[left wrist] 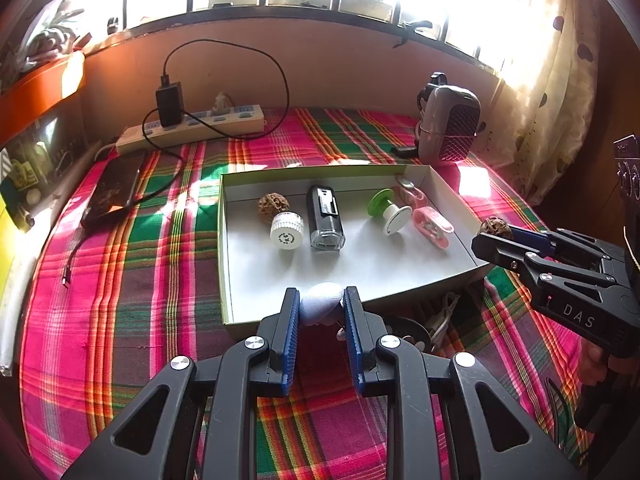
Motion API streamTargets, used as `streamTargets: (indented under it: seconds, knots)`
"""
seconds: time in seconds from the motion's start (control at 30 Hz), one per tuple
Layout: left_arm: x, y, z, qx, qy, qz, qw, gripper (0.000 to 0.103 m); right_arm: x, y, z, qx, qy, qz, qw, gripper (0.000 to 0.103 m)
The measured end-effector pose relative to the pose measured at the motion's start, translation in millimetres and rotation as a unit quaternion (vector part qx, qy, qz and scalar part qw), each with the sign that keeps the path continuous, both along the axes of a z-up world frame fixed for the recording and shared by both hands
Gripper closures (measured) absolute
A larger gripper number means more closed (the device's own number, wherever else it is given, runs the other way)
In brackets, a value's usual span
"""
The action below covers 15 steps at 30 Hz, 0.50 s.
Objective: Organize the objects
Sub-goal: 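Carry the white object and walnut in both grippers over the tray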
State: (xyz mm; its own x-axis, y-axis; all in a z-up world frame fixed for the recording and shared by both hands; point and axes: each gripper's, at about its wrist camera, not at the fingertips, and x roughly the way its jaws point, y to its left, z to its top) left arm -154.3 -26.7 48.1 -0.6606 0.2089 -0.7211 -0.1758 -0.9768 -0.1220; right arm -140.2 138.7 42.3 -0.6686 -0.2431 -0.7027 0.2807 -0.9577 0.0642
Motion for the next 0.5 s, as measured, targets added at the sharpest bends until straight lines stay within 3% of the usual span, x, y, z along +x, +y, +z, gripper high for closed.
streamTargets:
  seconds: [0.5]
  knots:
    - [-24.3,0.4,-6.3,-0.007,-0.012,0.005,0.9999,0.083,-35.0,-1.3,-15.9,0.007,-0.037,0.015,0.999,0.073]
